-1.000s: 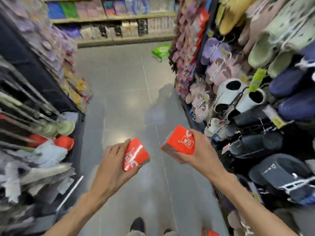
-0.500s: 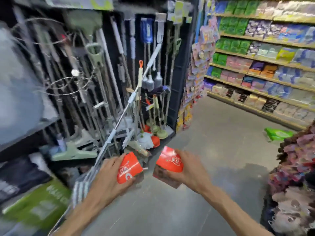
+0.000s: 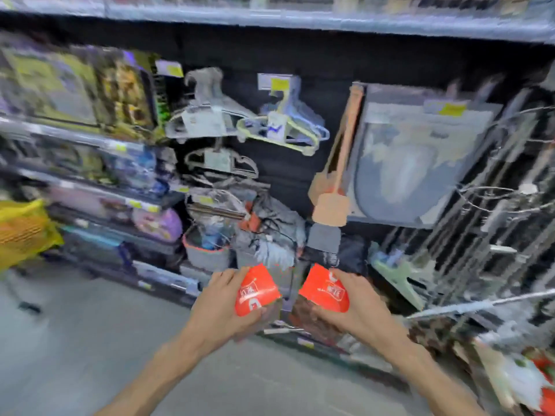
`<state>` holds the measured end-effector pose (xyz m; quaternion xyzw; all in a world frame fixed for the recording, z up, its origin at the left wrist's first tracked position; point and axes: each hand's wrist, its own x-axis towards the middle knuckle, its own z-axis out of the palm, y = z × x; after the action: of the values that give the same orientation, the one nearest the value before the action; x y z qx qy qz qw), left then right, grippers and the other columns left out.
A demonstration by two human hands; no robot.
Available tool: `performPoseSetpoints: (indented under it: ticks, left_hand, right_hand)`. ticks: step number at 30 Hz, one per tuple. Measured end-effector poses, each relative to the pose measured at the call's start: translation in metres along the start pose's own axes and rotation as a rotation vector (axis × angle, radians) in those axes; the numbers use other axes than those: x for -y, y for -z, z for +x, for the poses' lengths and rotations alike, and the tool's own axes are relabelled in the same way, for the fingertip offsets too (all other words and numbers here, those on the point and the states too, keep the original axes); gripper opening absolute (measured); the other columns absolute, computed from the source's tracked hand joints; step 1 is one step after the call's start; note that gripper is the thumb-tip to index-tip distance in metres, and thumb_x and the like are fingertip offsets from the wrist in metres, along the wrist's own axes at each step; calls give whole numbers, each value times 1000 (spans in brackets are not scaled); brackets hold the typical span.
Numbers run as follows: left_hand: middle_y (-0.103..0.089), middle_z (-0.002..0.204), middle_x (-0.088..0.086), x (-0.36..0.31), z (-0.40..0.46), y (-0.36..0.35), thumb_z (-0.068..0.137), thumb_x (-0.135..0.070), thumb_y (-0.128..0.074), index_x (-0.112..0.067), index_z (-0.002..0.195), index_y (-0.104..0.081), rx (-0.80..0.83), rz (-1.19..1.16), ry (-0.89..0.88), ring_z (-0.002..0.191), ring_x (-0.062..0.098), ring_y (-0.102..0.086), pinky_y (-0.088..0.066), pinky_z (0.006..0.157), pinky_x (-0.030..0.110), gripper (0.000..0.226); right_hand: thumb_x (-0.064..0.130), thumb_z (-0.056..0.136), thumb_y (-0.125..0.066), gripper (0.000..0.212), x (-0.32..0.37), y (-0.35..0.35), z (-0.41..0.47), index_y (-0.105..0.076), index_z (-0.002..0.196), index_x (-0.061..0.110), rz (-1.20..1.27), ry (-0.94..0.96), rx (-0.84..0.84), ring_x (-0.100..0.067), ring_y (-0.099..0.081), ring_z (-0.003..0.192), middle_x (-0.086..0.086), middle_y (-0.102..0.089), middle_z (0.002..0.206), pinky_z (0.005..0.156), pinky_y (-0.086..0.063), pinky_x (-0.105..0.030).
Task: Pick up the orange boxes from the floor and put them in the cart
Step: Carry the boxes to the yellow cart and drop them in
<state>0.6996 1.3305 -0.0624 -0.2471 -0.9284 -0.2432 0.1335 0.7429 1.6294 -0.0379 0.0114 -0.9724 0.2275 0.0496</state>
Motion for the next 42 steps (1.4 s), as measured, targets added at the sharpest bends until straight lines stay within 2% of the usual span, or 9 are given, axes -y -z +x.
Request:
performPoseSetpoints:
  ticks: [4,9,12,16,21,28,33,36,42]
  left_hand:
    - [-56,122,-1,121,-65,86,74,-71,-60,-17,143,-45,-85,84,181,109,22,-47,-41,98,37,88]
    - [-58,109,0,237,-142,185,71,-78,-53,-18,139,-49,-187,199,420,98,24,-50,-45,89,41,90]
    - [-55,114,-3,298,-186,236,71,-80,-52,-23,140,-45,-233,223,579,105,21,-48,-43,90,37,90]
    - [-53,127,-6,386,-226,290,70,-77,-58,-26,143,-43,-302,260,762,119,19,-45,-43,94,37,90]
    - [-59,120,1,510,-244,354,70,-76,-58,-18,142,-46,-307,354,858,112,25,-52,-44,93,41,93]
    - [-57,121,-2,668,-251,439,74,-67,-68,-17,143,-44,-374,388,967,108,16,-48,-38,91,28,89]
    - [-55,118,-6,781,-264,488,71,-77,-57,-24,146,-38,-386,395,1082,107,18,-48,-45,88,37,94]
    - [-56,120,-4,859,-268,518,69,-79,-57,-23,145,-40,-402,398,1080,109,18,-50,-44,92,38,96]
    - [-57,126,-2,1026,-251,595,71,-78,-55,-22,147,-40,-380,402,988,114,21,-50,-43,96,40,95]
  right_hand:
    - [74,68,-71,88,145,-65,57,-50,138,27,27,203,97,-16,-53,112,6,-59,122,94,-42,-29]
    - [63,70,-77,71,317,-135,110,-54,131,33,173,444,202,-2,-46,93,17,-56,107,79,-34,-23]
    - [69,69,-74,79,408,-186,144,-53,132,26,149,549,287,-11,-52,101,5,-61,116,86,-41,-30]
    - [69,68,-75,77,523,-245,192,-53,129,27,161,667,358,-17,-54,108,7,-58,110,91,-43,-33]
    - [65,69,-76,70,652,-319,267,-55,125,27,198,806,424,-15,-55,99,15,-51,95,88,-46,-35]
    - [74,69,-71,81,830,-421,380,-46,137,38,193,966,474,-12,-54,112,9,-58,122,90,-46,-32]
    - [76,67,-68,73,947,-493,443,-54,125,34,205,1009,510,-12,-57,104,13,-62,112,89,-50,-38]
    - [81,66,-68,71,1013,-542,480,-53,121,39,242,1003,521,-7,-60,94,16,-63,104,81,-54,-38]
    - [78,68,-68,91,1138,-618,555,-44,142,32,200,946,444,-12,-53,114,11,-56,122,96,-45,-34]
